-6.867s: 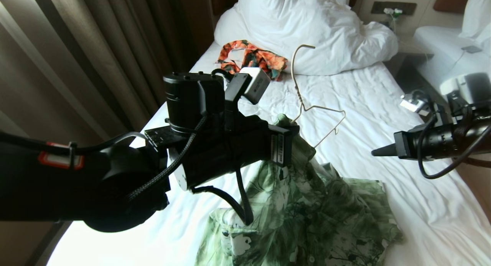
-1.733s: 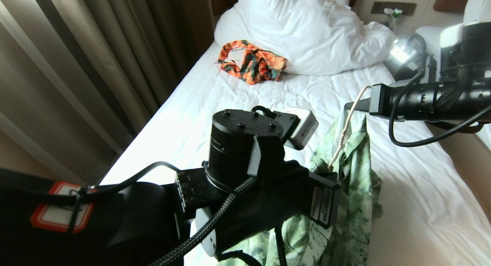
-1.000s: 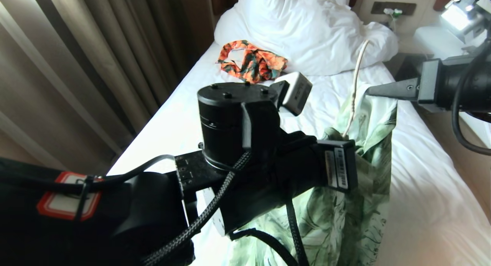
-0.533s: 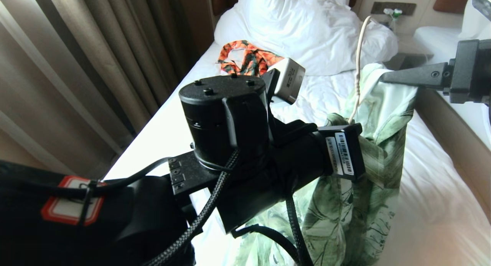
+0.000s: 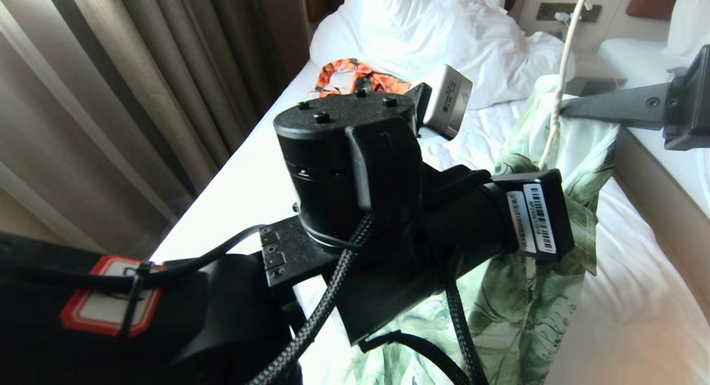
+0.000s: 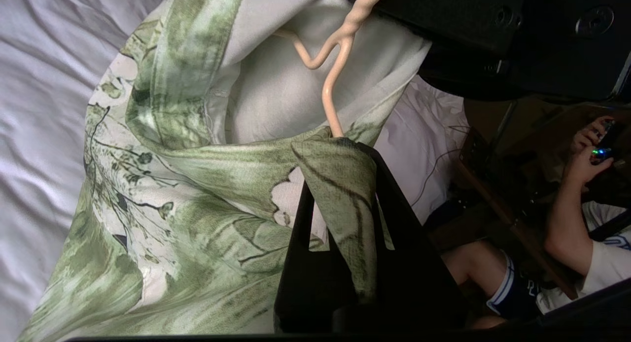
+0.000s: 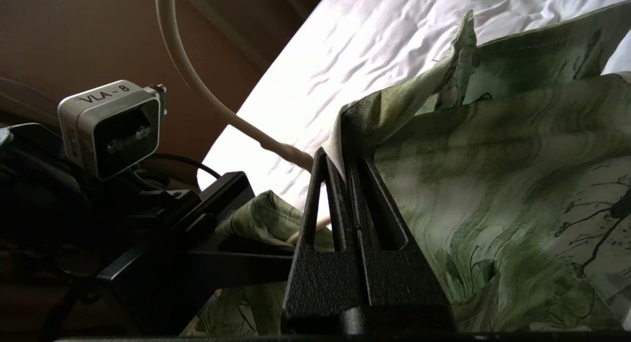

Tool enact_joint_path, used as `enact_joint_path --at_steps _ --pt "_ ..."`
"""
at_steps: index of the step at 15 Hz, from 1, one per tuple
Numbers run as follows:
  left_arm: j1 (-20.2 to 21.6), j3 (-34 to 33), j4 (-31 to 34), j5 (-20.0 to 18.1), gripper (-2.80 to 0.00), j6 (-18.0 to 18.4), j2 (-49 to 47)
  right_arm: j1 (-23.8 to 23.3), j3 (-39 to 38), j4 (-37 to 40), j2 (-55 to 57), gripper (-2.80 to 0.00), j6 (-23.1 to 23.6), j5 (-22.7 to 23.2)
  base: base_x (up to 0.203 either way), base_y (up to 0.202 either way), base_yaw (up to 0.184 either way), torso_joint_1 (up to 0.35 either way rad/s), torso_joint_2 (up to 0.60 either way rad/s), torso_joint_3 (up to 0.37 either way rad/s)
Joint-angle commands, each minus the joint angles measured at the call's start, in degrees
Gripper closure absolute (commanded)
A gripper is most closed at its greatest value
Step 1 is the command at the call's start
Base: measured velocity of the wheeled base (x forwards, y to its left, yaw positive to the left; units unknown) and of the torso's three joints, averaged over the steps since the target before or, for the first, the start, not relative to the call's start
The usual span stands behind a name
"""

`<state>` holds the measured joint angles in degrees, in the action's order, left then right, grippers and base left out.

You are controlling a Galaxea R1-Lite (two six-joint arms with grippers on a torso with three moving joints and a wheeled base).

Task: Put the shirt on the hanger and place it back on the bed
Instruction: Hook the other side of the shirt onto the hanger

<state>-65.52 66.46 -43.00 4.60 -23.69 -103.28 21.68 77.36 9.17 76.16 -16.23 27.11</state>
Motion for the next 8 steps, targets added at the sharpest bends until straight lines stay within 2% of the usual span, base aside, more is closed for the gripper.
enact_joint_path --at_steps 1,5,8 --pt "-1.73 -1.43 -0.17 0.12 0.00 -0.89 0.17 -0.30 0.24 -0.11 -0.15 0.00 2.21 0.22 0.000 0.000 0.000 0.000 0.00 0.000" --pt "-3.47 -4.99 0.40 0.24 0.00 -1.45 4.02 -4.69 0.16 0.23 -0.31 0.00 7.31 0.39 0.000 0.000 0.000 0.000 0.00 0.000" --pt "-4.47 -5.65 3.94 0.15 0.00 -1.62 5.36 -6.05 0.16 0.22 0.07 0.00 10.13 0.40 0.000 0.000 0.000 0.000 0.00 0.000"
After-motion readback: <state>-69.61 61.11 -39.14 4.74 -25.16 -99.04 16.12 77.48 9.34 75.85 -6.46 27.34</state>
